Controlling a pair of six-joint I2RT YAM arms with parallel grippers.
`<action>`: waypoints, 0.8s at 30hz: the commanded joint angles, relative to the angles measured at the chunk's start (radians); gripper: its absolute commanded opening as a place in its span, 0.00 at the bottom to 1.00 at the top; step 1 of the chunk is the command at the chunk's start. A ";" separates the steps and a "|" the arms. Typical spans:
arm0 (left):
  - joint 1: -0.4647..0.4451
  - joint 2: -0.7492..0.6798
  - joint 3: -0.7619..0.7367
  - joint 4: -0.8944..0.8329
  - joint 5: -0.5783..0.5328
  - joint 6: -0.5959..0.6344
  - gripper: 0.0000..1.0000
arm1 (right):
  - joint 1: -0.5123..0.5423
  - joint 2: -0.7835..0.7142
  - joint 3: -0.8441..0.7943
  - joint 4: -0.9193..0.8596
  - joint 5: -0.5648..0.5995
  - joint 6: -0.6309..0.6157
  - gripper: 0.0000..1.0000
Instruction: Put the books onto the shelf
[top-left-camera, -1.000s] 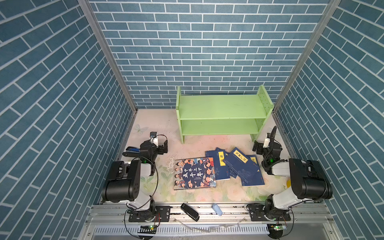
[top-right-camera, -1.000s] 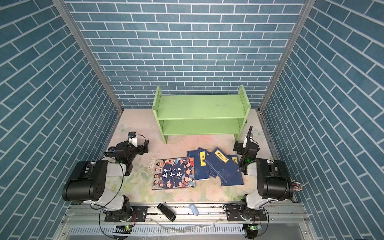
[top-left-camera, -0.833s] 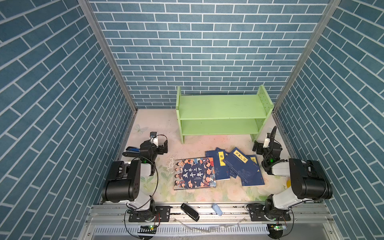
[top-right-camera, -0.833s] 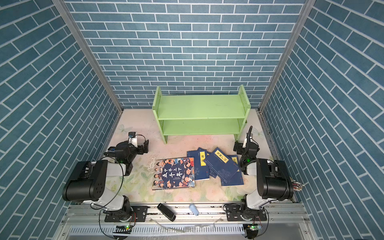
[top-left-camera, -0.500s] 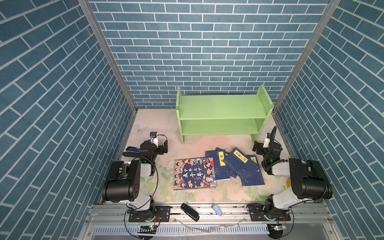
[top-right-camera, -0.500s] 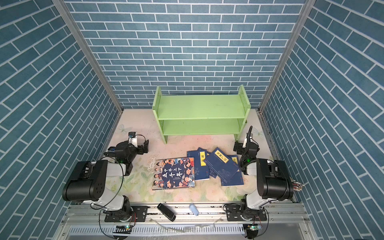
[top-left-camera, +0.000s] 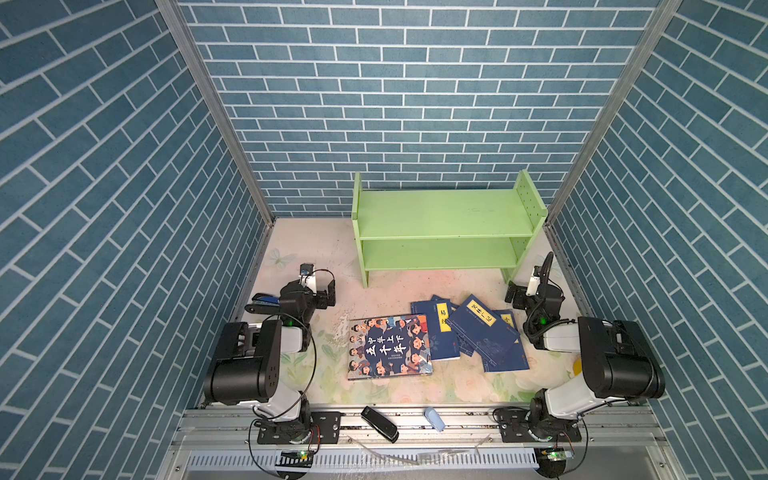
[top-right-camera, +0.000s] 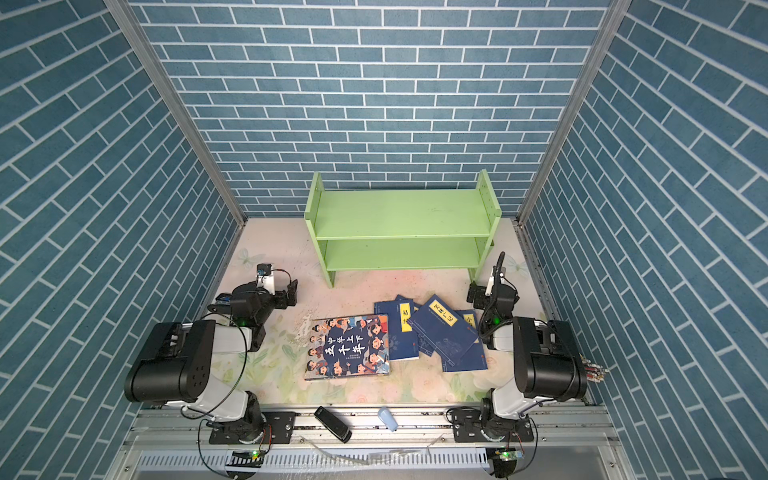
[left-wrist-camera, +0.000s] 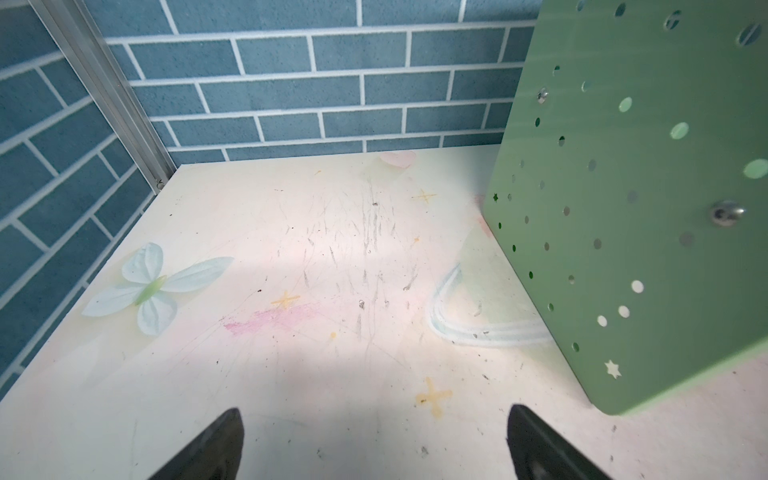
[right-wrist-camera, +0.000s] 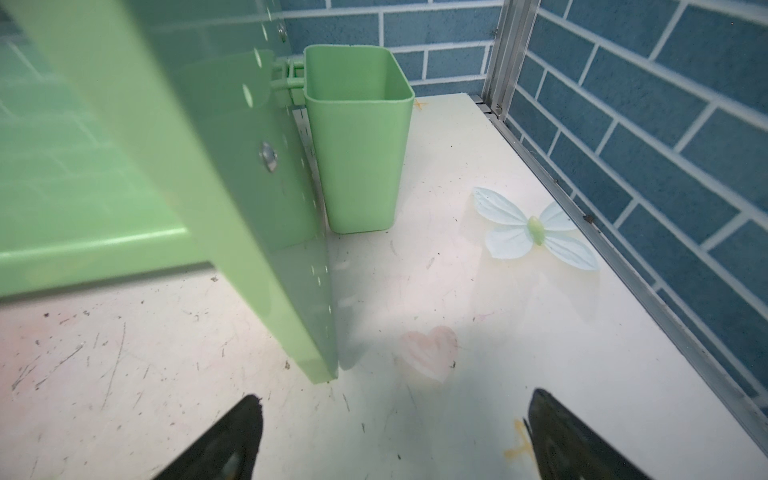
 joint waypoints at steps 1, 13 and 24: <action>-0.004 -0.010 0.005 -0.011 -0.010 0.005 1.00 | -0.003 -0.006 0.020 -0.001 -0.007 -0.030 0.99; -0.005 -0.011 0.005 -0.012 -0.010 0.005 1.00 | -0.003 -0.006 0.020 -0.001 -0.010 -0.030 0.99; -0.007 -0.011 0.006 -0.015 -0.014 0.007 1.00 | -0.003 -0.004 0.021 -0.004 -0.013 -0.029 0.99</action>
